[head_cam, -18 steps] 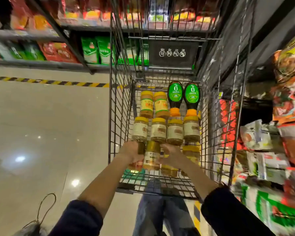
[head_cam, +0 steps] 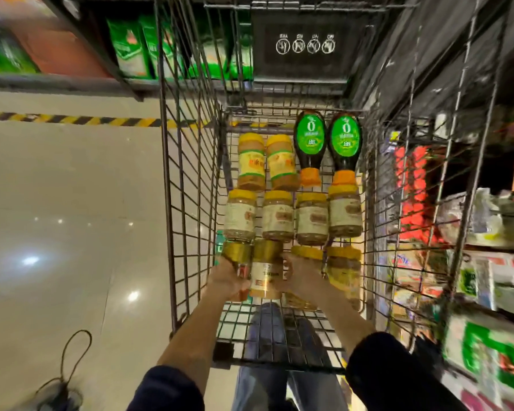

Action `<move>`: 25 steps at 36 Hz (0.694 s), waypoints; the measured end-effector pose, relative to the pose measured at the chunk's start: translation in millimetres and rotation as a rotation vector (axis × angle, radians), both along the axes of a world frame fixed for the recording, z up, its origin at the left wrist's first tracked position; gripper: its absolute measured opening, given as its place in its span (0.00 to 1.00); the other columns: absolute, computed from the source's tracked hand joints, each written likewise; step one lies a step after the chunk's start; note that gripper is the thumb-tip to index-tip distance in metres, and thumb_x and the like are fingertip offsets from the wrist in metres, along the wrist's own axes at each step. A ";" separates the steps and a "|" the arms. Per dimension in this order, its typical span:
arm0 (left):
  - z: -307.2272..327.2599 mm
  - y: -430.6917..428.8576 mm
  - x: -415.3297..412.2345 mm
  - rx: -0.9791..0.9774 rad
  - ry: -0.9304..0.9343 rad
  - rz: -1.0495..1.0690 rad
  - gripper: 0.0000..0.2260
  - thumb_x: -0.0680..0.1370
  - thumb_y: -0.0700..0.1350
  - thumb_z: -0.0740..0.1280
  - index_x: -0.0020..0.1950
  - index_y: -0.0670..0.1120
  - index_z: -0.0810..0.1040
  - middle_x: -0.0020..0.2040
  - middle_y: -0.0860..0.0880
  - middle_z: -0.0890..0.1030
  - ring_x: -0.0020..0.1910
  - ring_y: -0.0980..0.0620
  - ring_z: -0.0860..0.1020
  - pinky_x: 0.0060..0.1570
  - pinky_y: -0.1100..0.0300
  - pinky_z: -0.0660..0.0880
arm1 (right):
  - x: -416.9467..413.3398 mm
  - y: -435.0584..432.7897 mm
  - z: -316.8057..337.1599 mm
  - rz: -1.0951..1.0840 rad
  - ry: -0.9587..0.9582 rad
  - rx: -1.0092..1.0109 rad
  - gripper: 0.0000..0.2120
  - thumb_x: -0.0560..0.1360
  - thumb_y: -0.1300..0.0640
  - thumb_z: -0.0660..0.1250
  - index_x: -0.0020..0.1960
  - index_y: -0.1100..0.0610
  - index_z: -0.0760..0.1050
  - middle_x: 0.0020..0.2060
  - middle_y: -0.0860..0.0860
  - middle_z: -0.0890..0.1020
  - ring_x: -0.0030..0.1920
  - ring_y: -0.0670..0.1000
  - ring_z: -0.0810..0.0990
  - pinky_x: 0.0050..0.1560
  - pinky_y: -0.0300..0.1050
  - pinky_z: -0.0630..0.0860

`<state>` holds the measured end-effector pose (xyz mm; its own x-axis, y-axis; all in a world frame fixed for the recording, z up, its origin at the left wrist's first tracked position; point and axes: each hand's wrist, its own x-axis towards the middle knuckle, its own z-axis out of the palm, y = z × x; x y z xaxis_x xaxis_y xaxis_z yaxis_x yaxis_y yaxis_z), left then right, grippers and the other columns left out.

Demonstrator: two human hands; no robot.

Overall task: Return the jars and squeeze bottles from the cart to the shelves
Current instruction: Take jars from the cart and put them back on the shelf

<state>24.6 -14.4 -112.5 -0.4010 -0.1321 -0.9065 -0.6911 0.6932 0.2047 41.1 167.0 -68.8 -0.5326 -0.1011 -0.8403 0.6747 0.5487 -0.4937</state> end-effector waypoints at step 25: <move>86.3 1.6 -42.1 0.168 -0.027 -0.105 0.43 0.66 0.43 0.78 0.70 0.41 0.51 0.65 0.43 0.71 0.65 0.44 0.71 0.66 0.47 0.69 | -6.8 -36.9 -20.5 0.079 -0.104 0.184 0.37 0.64 0.46 0.76 0.64 0.61 0.65 0.56 0.56 0.78 0.55 0.55 0.78 0.57 0.48 0.77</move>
